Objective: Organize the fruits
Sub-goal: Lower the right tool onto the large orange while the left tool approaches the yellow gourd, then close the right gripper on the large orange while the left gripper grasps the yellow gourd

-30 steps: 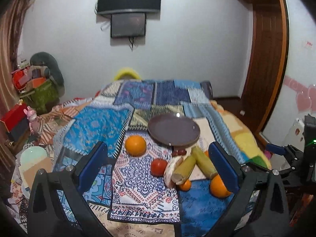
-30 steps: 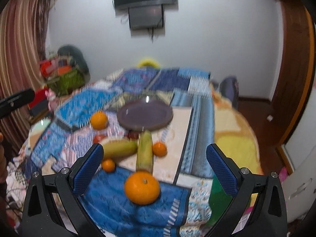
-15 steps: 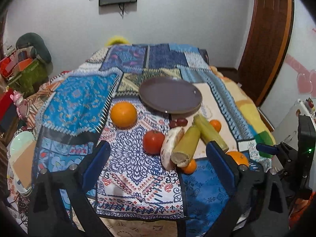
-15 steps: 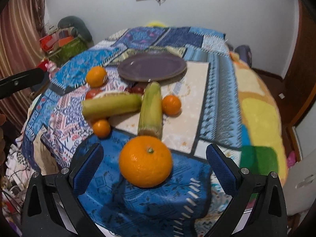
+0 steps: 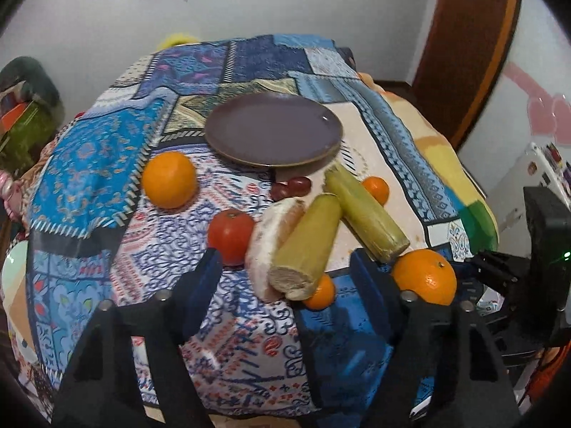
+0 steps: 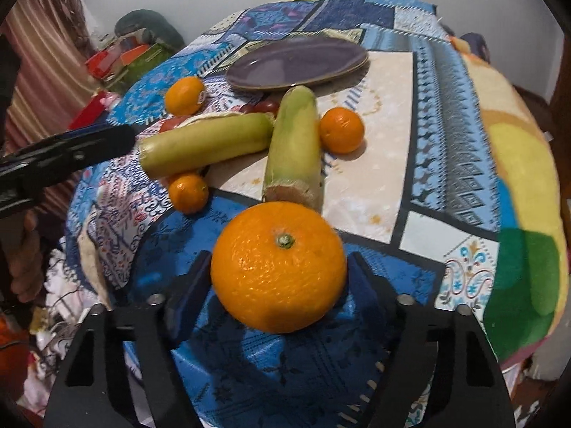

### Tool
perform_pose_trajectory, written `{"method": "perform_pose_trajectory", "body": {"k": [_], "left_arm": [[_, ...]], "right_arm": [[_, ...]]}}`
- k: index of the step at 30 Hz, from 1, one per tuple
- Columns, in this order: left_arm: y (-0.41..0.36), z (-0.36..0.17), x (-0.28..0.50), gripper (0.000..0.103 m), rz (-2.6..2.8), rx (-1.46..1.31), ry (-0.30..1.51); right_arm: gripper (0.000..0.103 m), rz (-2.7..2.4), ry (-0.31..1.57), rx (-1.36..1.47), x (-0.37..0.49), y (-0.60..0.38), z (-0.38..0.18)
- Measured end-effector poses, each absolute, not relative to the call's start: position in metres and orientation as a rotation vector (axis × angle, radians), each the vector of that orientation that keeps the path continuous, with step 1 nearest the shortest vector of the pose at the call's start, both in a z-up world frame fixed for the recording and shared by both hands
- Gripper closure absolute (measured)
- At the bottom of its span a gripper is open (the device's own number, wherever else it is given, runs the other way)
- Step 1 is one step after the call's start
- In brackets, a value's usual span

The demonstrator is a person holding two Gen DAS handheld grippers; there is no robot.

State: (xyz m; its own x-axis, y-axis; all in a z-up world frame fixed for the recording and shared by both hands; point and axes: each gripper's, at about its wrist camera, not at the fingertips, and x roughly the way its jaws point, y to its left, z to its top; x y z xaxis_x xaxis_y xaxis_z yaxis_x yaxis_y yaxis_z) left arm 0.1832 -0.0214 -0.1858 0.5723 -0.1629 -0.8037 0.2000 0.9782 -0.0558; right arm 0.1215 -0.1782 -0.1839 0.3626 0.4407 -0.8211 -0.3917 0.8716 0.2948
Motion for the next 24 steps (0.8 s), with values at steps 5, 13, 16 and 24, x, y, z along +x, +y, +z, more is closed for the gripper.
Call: {"method": "perform_pose_trajectory", "body": {"k": [5,13,16,24], "left_arm": [[-0.029,-0.202,0.197,0.033,-0.209,0.066,0.984],[-0.025,-0.214,0.198,0.047,-0.209,0.028,1.016],[-0.025,-0.211,0.198,0.049,-0.208,0.01,1.027],[-0.042,-0.198,0.186,0.068,-0.298,0.019,1.027]], "right_arm": [[0.036,0.533,1.065,0.059,0.121,-0.183,-0.183],[0.036,0.475,1.037,0.068,0.125,-0.202,-0.179],[0.036,0.476,1.037,0.088,0.126,-0.205,-0.18],[0.036,0.466,1.023,0.094,0.128,-0.211,-0.178]]}}
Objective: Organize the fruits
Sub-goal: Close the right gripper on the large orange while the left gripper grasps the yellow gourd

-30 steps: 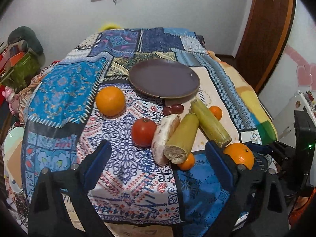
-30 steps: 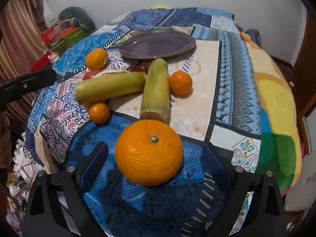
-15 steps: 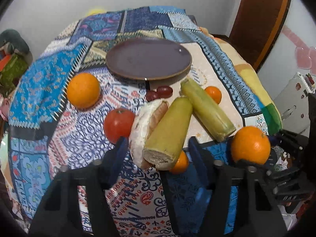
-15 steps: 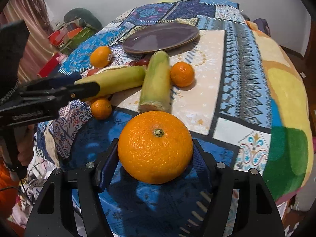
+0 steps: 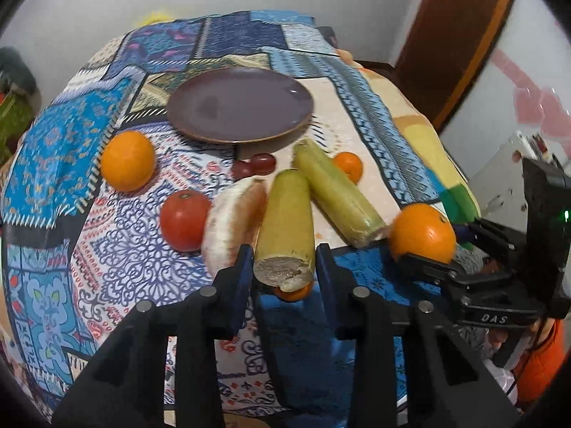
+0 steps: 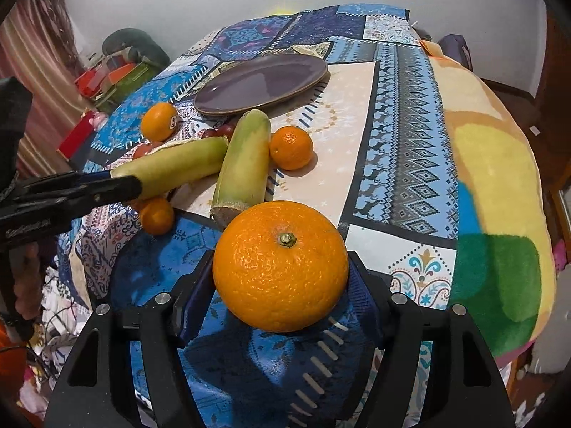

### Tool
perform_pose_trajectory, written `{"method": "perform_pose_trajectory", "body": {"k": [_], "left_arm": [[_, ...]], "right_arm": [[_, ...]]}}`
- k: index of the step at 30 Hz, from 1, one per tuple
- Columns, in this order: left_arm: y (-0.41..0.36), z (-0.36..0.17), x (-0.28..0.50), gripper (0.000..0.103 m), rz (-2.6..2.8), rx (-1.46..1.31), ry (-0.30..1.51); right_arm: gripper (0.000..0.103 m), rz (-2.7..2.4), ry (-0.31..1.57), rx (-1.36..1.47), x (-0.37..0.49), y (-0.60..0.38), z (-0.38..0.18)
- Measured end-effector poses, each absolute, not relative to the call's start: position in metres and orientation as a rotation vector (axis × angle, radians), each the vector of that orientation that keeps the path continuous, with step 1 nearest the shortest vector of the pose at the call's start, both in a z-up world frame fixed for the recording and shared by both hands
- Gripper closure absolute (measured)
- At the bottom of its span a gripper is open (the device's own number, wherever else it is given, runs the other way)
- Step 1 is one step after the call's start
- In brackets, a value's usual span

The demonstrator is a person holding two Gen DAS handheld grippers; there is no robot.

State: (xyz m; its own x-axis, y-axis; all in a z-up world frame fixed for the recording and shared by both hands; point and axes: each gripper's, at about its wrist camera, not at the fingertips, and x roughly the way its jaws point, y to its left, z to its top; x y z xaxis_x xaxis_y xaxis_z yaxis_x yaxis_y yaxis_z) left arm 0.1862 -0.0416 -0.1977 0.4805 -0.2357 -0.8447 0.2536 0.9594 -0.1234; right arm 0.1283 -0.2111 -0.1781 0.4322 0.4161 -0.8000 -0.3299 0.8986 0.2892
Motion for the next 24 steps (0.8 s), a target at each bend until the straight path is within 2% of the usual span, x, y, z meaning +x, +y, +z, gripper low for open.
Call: {"method": "perform_pose_trajectory", "body": {"k": [5,15,24], "left_arm": [[-0.056,-0.2,0.191,0.067,-0.325,0.026,1.041],[-0.067,-0.224,0.232,0.058,-0.323,-0.03,1.152],[-0.068,-0.235,0.257,0.058,-0.298,-0.064,1.171]], "right_arm": [[0.036,0.462,1.015,0.098,0.127,-0.213,-0.176],[0.036,0.459,0.998,0.105,0.129,-0.217,-0.172],[0.036,0.456,0.988,0.086,0.137,-0.218,-0.17]]}}
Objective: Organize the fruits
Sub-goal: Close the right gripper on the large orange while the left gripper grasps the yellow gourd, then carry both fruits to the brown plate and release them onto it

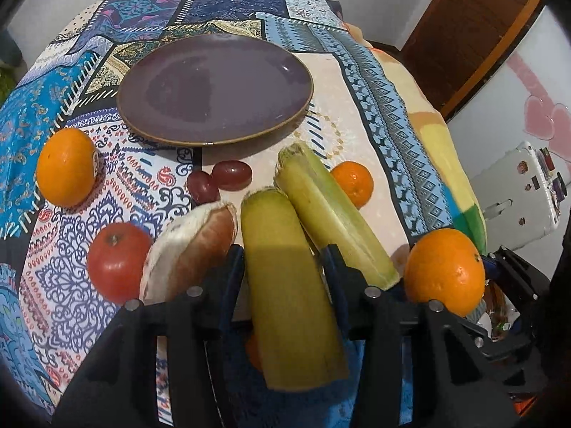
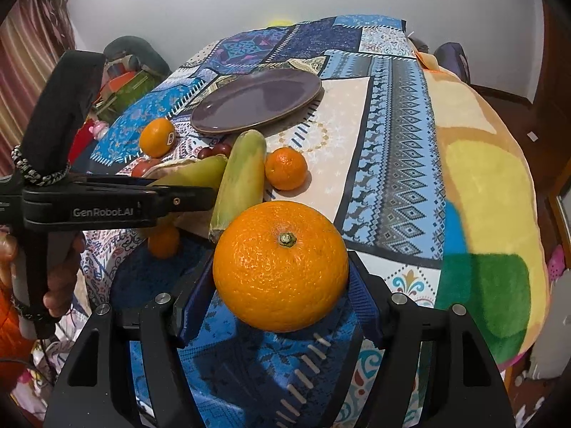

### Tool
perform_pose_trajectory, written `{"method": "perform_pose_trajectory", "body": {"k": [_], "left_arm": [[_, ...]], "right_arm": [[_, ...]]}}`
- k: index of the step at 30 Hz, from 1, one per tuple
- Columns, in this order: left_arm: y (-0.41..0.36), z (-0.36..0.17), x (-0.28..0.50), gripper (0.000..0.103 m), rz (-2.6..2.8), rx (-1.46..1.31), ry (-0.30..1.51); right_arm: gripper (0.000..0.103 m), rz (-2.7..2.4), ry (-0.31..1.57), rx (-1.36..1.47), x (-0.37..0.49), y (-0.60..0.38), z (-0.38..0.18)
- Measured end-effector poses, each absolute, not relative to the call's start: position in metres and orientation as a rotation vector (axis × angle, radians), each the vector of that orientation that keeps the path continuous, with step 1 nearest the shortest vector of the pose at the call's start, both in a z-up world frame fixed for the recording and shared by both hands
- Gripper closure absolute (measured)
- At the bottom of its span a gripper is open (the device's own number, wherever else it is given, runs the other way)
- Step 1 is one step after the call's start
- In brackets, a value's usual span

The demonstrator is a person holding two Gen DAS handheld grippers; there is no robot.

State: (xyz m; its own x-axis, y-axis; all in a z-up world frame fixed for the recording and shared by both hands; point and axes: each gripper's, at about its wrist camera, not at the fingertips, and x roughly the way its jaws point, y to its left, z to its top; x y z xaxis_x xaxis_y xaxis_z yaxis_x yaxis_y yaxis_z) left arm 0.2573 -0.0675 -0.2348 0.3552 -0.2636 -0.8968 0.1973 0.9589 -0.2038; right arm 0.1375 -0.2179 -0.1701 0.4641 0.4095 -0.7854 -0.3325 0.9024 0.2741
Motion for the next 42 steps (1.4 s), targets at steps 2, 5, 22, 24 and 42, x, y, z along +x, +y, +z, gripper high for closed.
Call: {"method": "perform_pose_trajectory", "body": {"k": [2,5,22,24,42], "left_arm": [[-0.067,-0.237,0.259,0.058,-0.295,-0.068,1.172],[-0.068,-0.237,0.259,0.059,-0.292,-0.051,1.163],[-0.057,-0.205,0.233,0.067,-0.284,-0.048,1.047],[-0.055,-0.197,0.229,0.067,-0.289,-0.05,1.022],[-0.03,-0.119,0.238,0.067,-0.262,-0.056,0.799]], "right_arm": [[0.036,0.453,0.989,0.087,0.14,-0.219,-0.17],[0.036,0.452,0.99,0.087,0.142,-0.219,-0.171],[0.036,0.439,0.928,0.076,0.151,-0.213,-0.149],[0.036,0.438,0.915,0.067,0.154,-0.211,-0.144],[0.037,0.414,0.728,0.009,0.193,-0.199,-0.086]]}}
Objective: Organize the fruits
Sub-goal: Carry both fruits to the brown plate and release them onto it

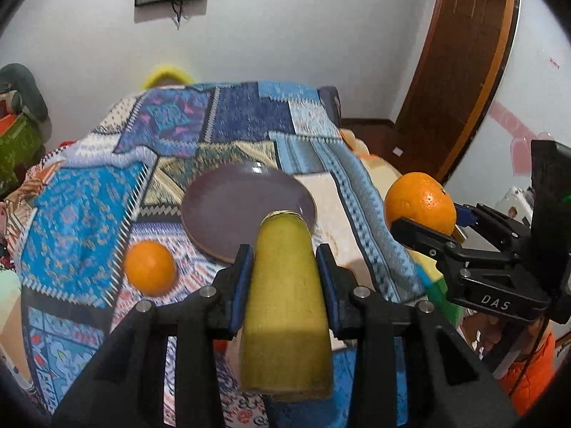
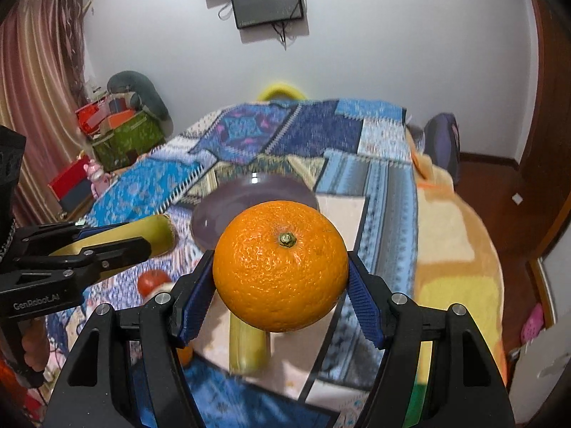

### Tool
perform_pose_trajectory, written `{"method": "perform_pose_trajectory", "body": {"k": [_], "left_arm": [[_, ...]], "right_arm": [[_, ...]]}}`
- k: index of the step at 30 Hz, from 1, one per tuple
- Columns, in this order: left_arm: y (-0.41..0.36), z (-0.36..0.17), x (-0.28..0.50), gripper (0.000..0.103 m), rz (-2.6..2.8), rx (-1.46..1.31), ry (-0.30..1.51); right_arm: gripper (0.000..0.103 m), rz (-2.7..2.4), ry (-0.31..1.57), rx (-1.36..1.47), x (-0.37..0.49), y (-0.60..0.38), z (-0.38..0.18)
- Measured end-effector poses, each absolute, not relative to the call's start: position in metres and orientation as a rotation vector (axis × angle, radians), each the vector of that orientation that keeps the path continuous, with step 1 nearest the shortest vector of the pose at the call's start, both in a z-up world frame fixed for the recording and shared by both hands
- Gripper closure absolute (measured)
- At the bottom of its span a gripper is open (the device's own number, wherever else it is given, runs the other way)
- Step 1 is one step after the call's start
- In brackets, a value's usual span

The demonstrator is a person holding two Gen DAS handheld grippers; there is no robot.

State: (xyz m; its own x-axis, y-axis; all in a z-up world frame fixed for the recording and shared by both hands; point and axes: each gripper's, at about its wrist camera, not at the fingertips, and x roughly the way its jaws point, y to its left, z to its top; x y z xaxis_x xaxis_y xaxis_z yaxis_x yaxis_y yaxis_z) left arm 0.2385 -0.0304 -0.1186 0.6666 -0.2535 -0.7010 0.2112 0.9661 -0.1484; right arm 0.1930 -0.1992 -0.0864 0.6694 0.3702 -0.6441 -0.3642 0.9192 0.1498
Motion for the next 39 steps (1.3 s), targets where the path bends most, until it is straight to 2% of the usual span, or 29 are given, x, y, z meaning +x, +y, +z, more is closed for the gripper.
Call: {"method": "perform_pose_trajectory", "body": {"k": [16,32,39], "left_arm": [[0.014,-0.11,0.302,0.067,-0.18,-0.081,0.735],[0.034,-0.152,0.368,0.067,-0.157,-0.08,0.773],[0.031,-0.18,0.398,0.067,-0.156,-0.075,0.842]], "right_arm": [[0.037,0.438,0.672,-0.035,0.252,-0.161,-0.078],[0.037,0.425,0.771,-0.109,0.321,-0.139,-0.125],[0.037,0.429,0.858,-0.081,0.345,-0.132,-0.154]]}}
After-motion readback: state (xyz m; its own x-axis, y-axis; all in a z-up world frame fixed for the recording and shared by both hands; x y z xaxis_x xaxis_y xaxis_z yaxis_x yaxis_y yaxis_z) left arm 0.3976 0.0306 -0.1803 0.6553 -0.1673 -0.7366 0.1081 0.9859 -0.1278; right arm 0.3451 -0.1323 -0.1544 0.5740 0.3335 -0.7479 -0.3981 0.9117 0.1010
